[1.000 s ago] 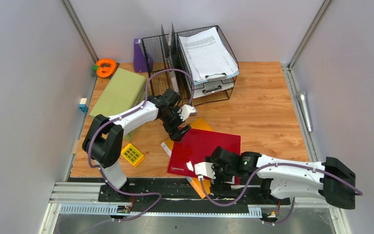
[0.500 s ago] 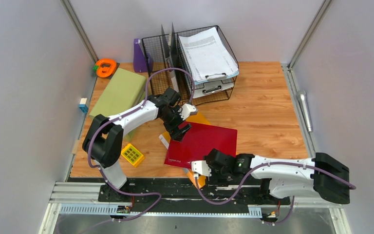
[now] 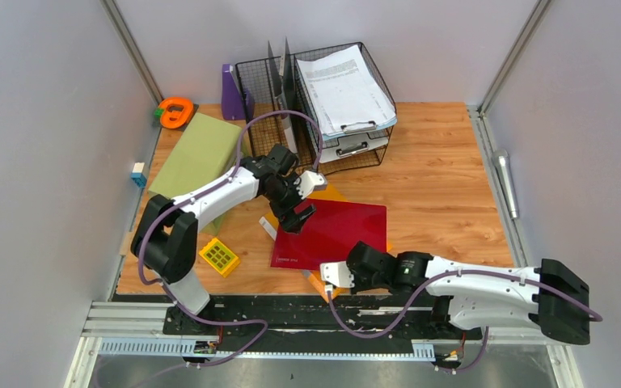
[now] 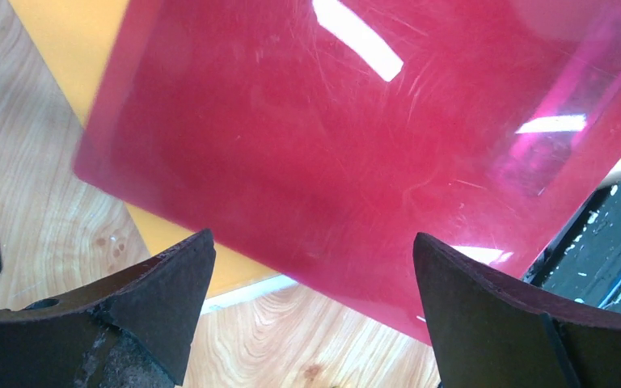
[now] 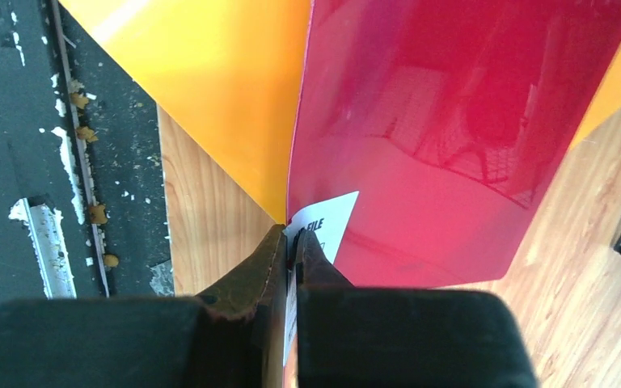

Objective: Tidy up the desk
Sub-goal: Pick up the folder from the corner of the board.

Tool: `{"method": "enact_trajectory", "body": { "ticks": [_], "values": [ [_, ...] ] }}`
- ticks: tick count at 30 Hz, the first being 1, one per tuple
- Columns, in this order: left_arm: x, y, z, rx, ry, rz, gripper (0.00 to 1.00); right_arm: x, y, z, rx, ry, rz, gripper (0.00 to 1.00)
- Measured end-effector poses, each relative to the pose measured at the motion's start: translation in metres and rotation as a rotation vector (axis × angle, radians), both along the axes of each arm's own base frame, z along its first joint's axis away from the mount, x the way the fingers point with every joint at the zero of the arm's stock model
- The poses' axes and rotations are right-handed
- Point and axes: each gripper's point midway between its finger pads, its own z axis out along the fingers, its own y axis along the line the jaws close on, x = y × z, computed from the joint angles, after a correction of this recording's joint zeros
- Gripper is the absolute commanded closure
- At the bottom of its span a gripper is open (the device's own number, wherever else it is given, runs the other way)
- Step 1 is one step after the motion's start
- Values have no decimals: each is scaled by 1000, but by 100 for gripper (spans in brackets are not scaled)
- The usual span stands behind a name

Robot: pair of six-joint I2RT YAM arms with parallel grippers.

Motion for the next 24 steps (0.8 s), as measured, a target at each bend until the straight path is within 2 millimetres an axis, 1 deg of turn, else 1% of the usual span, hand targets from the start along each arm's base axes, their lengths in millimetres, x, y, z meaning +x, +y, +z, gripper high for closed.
{"method": "enact_trajectory", "body": {
  "ticks": [8, 11, 13, 15, 16, 17, 18, 19, 20, 21, 24],
  "values": [
    [0, 2, 10, -9, -36, -31, 0, 5, -2, 21, 30, -3, -9, 100],
    [-2, 3, 15, -11, -49, -49, 0, 8, -3, 32, 61, 22, -22, 100],
    [-4, 5, 20, -13, -59, -61, 0, 13, -4, 41, 96, 45, -43, 100],
    [-6, 7, 30, -22, -85, -81, 0, 23, -8, 54, 142, 66, -81, 100],
    [-7, 8, 36, -29, -99, -91, 0, 30, -9, 65, 175, 75, -105, 100],
    [-9, 9, 43, -33, -112, -99, 0, 36, -10, 73, 202, 73, -122, 100],
    [-9, 10, 54, -44, -134, -108, 0, 44, -11, 85, 231, 69, -138, 100],
    [-8, 9, 63, -54, -154, -115, 0, 48, -11, 92, 249, 66, -145, 100],
    [-5, 7, 77, -70, -185, -122, 0, 52, -12, 101, 269, 65, -154, 100],
    [-1, 4, 96, -92, -225, -132, 0, 57, -12, 111, 289, 59, -160, 100],
    [6, -4, 149, -161, -339, -156, 0, 66, -8, 131, 328, 54, -171, 100]
  ]
}}
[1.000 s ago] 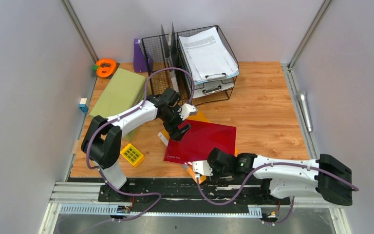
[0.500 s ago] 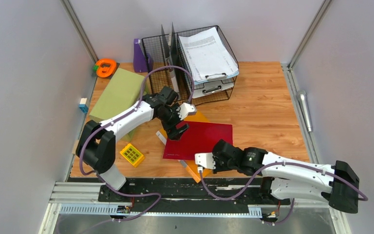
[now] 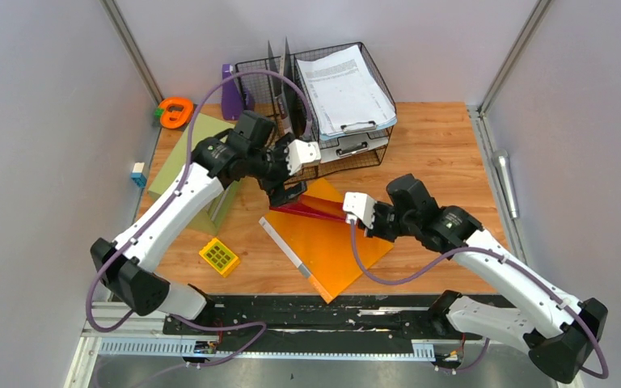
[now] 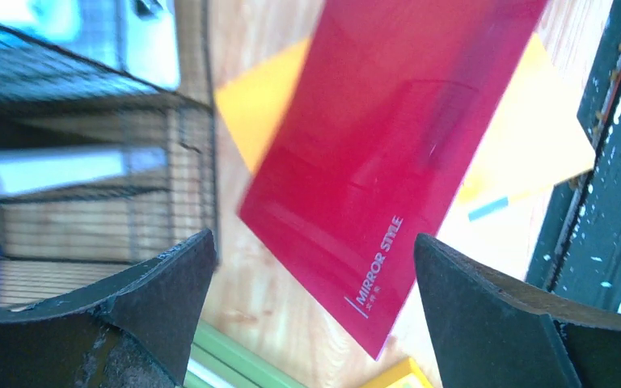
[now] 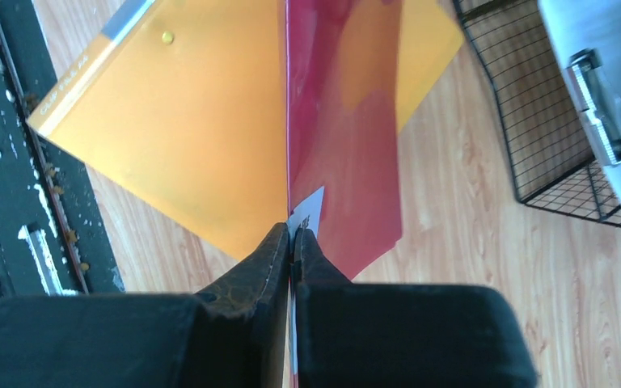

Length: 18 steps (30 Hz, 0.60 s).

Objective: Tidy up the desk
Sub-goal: Pick up the folder from the corner of the board.

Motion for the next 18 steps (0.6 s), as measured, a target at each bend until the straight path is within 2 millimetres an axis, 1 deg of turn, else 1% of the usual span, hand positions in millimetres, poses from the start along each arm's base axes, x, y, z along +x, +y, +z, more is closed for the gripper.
{"method": "enact_trajectory", "body": {
  "ticks": [1, 3, 4, 6, 8, 10, 14, 16, 18],
  "values": [
    [1, -3, 21, -26, -43, -16, 0, 4, 2, 7, 10, 0, -5, 100],
    [-1, -8, 46, -55, -103, -47, 0, 11, 7, 20, 28, 0, -6, 100],
    [-3, -12, 57, -66, -133, -69, 0, 15, 9, 19, 24, 9, -10, 100],
    [-8, -19, 65, -67, -171, -112, 0, 18, 13, 22, 28, 25, -11, 100],
    [-12, -23, 63, -44, -194, -153, 0, 21, 16, 27, 35, 41, -14, 100],
    [-13, -27, 55, -13, -212, -189, 0, 23, 17, 34, 54, 57, -22, 100],
    [-10, -23, 27, 56, -224, -232, 0, 31, 14, 49, 106, 71, -50, 100],
    [-10, -19, 11, 89, -217, -244, 0, 34, 11, 52, 124, 79, -63, 100],
    [-10, -16, 0, 112, -213, -255, 0, 34, 9, 52, 136, 96, -69, 100]
  ]
}}
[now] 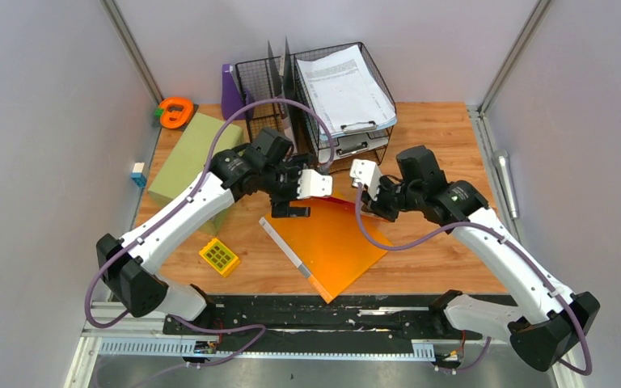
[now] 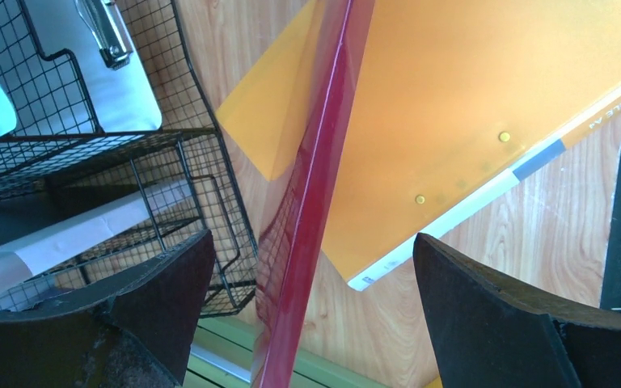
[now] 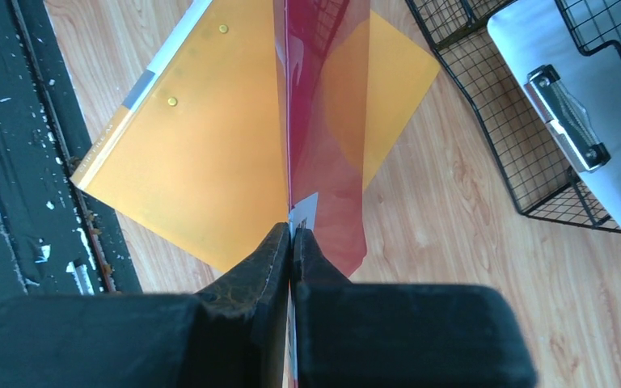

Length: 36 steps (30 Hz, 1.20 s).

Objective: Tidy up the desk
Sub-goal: Pick up the folder from the corner of the board.

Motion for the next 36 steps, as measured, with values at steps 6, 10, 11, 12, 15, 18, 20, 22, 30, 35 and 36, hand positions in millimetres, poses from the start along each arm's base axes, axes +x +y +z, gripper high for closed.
{"method": "enact_trajectory", "body": {
  "ticks": [6, 10, 11, 12, 15, 18, 20, 22, 30, 35, 36],
  "values": [
    [9, -3, -6, 13, -44, -25, 13, -3, -3, 2, 36, 34, -1, 100],
    [22, -13, -9, 24, -43, -27, 42, -3, -6, 7, 65, 48, -16, 100],
    [26, -15, -12, 31, -37, -22, 47, -3, -8, 8, 72, 50, -24, 100],
    [29, -17, -15, 41, -28, -16, 58, -2, -10, 10, 79, 50, -34, 100],
    [35, -16, -25, 82, 6, 15, 80, -1, -14, 13, 90, 41, -58, 98],
    [26, -13, -29, 116, 64, 16, 93, 2, -17, 18, 102, 21, -75, 68],
    [21, -11, -21, 123, 90, 34, 96, 3, -16, 20, 113, 24, -84, 54],
    [19, -11, -7, 109, 105, 56, 99, 3, -15, 22, 125, 25, -85, 49],
    [5, -4, 24, 137, 106, 79, 96, 24, -4, 36, 138, 1, -87, 82],
    [2, -1, 19, 178, 105, 100, 39, 20, -1, 21, 116, 64, -63, 100],
    [4, -2, 21, 169, 99, 104, 17, 19, 0, 20, 117, 72, -62, 100]
  ]
}}
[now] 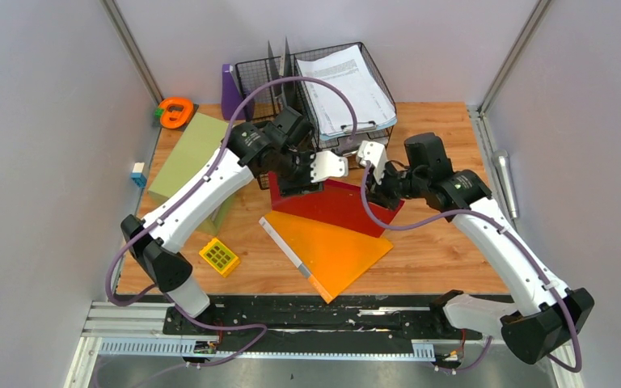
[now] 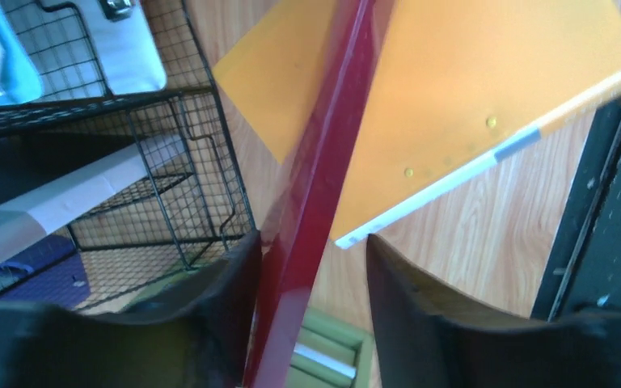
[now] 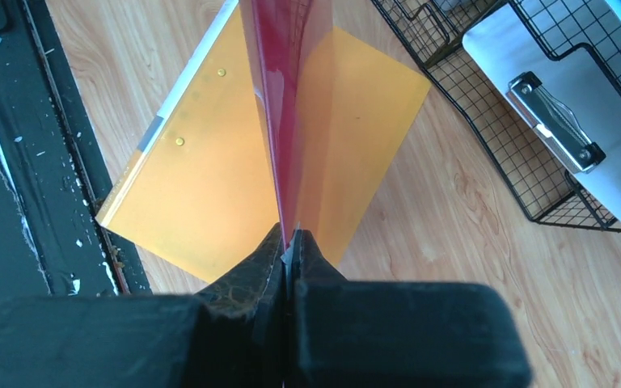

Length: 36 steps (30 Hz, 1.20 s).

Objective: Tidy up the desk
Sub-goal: Pick up the folder from the corner of the board.

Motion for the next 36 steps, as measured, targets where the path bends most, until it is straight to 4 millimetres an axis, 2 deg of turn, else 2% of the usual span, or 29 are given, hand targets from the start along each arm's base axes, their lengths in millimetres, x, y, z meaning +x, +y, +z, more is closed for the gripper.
{"method": "enact_trajectory", "body": {
  "ticks": [2, 5, 7, 10, 12, 16, 18, 22, 25, 28, 32, 36],
  "values": [
    [5, -8, 6, -50, -32, 13, 2, 1, -1, -2, -5, 6, -14, 100],
    [12, -9, 19, -140, -72, 69, 0, 5, -8, -2, -15, 7, -65, 100],
    [21, -8, 36, -218, -95, 137, 0, 9, -13, 1, -17, 2, -111, 100],
    [46, 2, 74, -372, -132, 297, 0, 17, -20, 10, -13, -22, -189, 100],
    [67, 11, 106, -494, -159, 421, 0, 25, -23, 23, -6, -49, -235, 100],
    [95, 39, 176, -752, -189, 648, 0, 49, -23, 79, 57, -161, -316, 100],
    [102, 55, 207, -879, -181, 733, 0, 62, -24, 118, 104, -243, -356, 100],
    [106, 72, 253, -1118, -98, 835, 0, 86, -30, 186, 176, -424, -445, 100],
    [99, 63, 270, -1240, 23, 847, 0, 109, -35, 227, 201, -592, -545, 100],
    [93, 46, 281, -1333, 196, 836, 0, 134, -34, 244, 190, -715, -645, 100],
    [98, 22, 283, -1414, 440, 828, 0, 162, -8, 235, 124, -797, -704, 100],
    [122, 4, 257, -1416, 645, 882, 0, 173, 23, 212, 26, -901, -711, 100]
  ]
}}
